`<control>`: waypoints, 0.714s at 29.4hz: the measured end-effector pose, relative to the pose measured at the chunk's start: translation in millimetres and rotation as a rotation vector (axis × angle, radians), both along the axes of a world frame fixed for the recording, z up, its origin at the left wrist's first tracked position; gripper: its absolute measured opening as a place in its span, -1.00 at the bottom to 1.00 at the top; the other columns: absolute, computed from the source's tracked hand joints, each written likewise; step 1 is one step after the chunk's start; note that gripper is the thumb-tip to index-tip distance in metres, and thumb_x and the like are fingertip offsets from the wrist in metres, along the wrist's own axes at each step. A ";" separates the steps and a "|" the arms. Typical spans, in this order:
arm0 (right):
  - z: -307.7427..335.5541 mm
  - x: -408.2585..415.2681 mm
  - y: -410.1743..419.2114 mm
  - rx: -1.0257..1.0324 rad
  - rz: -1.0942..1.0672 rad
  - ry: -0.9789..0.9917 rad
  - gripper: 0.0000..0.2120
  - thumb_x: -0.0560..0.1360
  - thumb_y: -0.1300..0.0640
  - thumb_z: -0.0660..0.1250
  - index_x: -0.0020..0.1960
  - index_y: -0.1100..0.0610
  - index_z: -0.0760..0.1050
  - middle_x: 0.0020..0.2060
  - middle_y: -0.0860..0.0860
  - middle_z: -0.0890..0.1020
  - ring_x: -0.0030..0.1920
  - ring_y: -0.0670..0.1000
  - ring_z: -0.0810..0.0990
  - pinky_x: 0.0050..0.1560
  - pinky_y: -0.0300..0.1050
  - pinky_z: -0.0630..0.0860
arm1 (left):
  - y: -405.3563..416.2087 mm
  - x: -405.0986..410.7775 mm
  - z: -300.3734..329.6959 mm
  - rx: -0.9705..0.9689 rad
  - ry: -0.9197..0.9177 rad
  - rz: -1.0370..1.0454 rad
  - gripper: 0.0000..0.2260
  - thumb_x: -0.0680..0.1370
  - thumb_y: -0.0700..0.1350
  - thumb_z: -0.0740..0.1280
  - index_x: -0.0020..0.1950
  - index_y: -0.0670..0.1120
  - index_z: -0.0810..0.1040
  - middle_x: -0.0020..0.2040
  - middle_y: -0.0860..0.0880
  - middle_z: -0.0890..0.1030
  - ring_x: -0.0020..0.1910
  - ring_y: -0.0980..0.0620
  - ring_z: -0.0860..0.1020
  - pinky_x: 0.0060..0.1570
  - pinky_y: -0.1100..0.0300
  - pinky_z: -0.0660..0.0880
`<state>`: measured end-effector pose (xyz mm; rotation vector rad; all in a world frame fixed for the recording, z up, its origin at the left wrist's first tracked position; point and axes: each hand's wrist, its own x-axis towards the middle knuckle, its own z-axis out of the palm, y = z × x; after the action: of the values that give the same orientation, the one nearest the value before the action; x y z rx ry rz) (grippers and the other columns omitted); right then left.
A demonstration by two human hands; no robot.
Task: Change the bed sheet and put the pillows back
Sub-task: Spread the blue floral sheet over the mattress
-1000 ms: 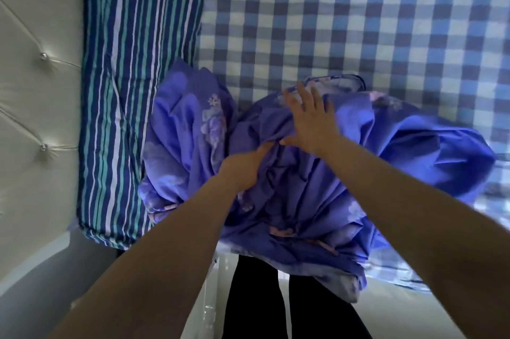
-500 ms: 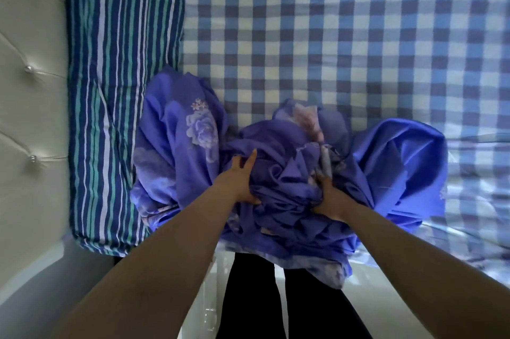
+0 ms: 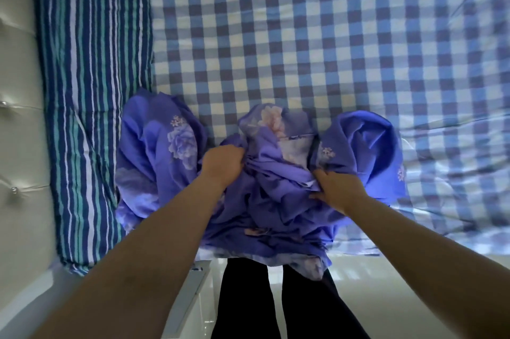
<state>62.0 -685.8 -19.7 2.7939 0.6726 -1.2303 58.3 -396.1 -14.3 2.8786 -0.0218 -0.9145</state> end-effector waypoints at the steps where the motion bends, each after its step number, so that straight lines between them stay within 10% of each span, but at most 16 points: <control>1: 4.1 6.9 -4.1 -0.011 -0.012 0.018 -0.51 0.49 -0.20 0.22 0.35 -0.01 0.33 0.21 0.02 0.54 0.15 0.11 0.54 -0.09 -0.06 0.45 | 6.9 -3.2 6.8 -0.019 -0.093 0.050 -0.80 0.57 -0.08 0.18 0.06 -0.11 0.54 0.01 -0.14 0.59 -0.06 -0.20 0.57 -0.28 0.05 0.39; 6: 27.5 47.7 6.7 0.067 0.139 -0.062 -0.45 0.37 -0.09 0.33 0.35 -0.02 0.41 0.42 0.02 0.31 0.41 0.12 0.27 0.34 0.01 0.27 | 31.4 -0.4 48.5 -0.271 -0.272 0.380 -0.88 0.46 -0.18 0.34 -0.02 -0.16 0.56 -0.02 -0.17 0.60 -0.07 -0.20 0.56 -0.24 0.06 0.39; 10: 74.6 61.5 44.5 0.487 -0.193 0.026 -0.76 0.37 0.16 0.35 0.03 0.12 0.51 -0.06 0.13 0.62 0.01 0.19 0.58 -0.08 -0.10 0.37 | 46.8 19.2 89.1 -0.529 -0.145 0.685 -0.78 0.33 -0.15 0.32 -0.18 -0.31 0.54 -0.25 -0.21 0.58 -0.22 0.01 0.48 -0.16 0.00 0.43; 15: 142.9 49.9 102.2 0.980 -0.439 0.377 -0.34 0.39 0.32 0.45 0.39 0.10 0.23 -0.04 -0.15 0.50 -0.08 -0.23 0.53 -0.18 -0.57 0.37 | 58.3 20.8 135.8 -0.681 -0.097 0.830 -0.91 0.32 -0.23 0.27 -0.29 -0.09 0.37 -0.38 -0.02 0.43 -0.38 0.30 0.44 -0.32 0.33 0.43; 18: 159.7 42.1 107.6 0.565 -0.098 0.539 -0.51 0.39 0.10 0.48 0.27 0.09 0.41 -0.02 -0.05 0.59 -0.10 -0.11 0.53 -0.10 -0.33 0.45 | 75.4 25.3 147.7 -0.958 -0.137 1.262 -0.92 0.43 -0.37 0.30 -0.15 -0.22 0.46 -0.34 -0.14 0.57 -0.36 -0.05 0.51 -0.37 0.16 0.49; 21: 162.5 42.6 91.0 0.180 0.228 0.381 -0.84 0.53 0.15 0.27 0.01 0.21 0.56 -0.12 0.09 0.58 -0.16 0.06 0.50 -0.11 -0.24 0.33 | 86.8 28.3 166.2 -0.749 -0.379 1.264 -0.80 0.44 -0.40 0.36 -0.18 -0.12 0.47 -0.27 -0.10 0.56 -0.25 -0.08 0.52 -0.22 0.18 0.52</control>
<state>104.6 -594.8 142.7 2.5310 1.1382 -1.7448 86.6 -309.3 151.8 1.7265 1.0150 -0.0448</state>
